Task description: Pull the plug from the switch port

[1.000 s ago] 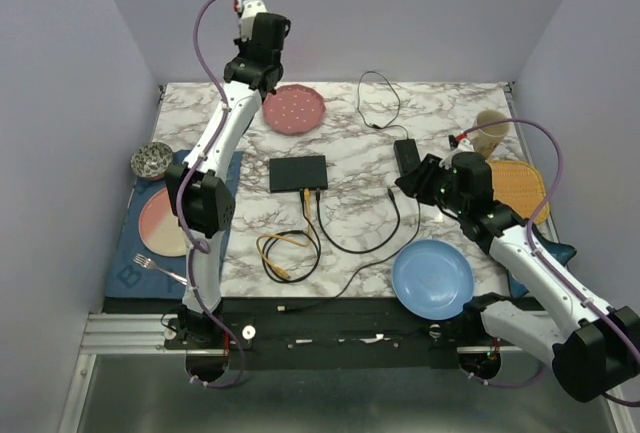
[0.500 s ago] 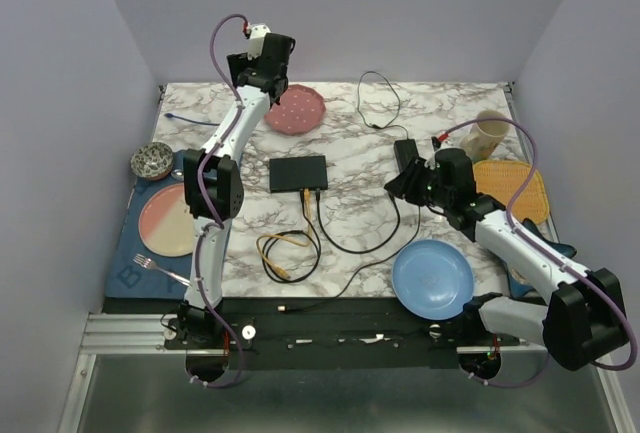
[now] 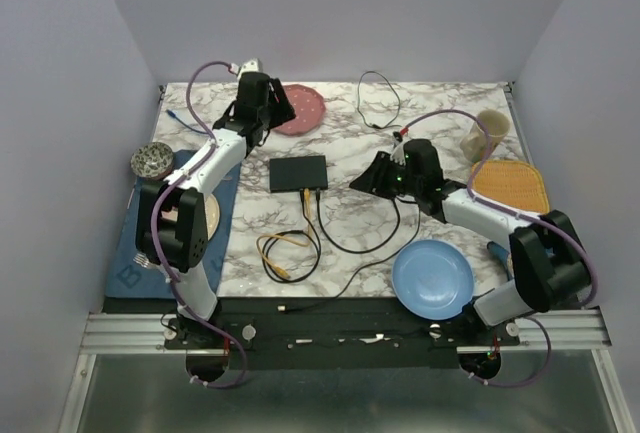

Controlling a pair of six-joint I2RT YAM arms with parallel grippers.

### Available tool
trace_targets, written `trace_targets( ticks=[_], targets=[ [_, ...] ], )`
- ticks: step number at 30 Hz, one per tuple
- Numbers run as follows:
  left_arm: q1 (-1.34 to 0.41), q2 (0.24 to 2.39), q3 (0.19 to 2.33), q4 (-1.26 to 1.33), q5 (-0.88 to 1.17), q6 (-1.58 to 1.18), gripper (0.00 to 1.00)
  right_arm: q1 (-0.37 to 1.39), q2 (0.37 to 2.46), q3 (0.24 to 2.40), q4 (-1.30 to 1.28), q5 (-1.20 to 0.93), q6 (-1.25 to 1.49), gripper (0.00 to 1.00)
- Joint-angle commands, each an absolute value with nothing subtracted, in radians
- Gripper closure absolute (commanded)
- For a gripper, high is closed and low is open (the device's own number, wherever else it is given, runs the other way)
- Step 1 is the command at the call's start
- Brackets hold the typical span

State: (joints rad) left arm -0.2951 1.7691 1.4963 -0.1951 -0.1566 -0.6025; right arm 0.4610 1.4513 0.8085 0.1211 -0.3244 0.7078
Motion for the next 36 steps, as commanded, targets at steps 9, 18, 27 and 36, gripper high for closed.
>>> trace_targets(
  ticks=[9,18,27,36],
  targets=[
    [-0.291,1.917,1.304,-0.041,0.295,-0.707,0.57,0.515,1.784,0.949,0.357,-0.532,0.847,0.54],
    [-0.291,1.934,1.243,-0.046,0.304,-0.713,0.57,0.531,1.931,1.025,0.353,-0.514,0.894,0.48],
    [-0.290,1.947,1.213,-0.054,0.305,-0.701,0.57,0.543,1.996,1.080,0.286,-0.451,0.894,0.47],
    [-0.290,1.942,1.209,-0.051,0.316,-0.713,0.52,0.548,2.003,1.071,0.272,-0.408,0.888,0.43]
  ],
)
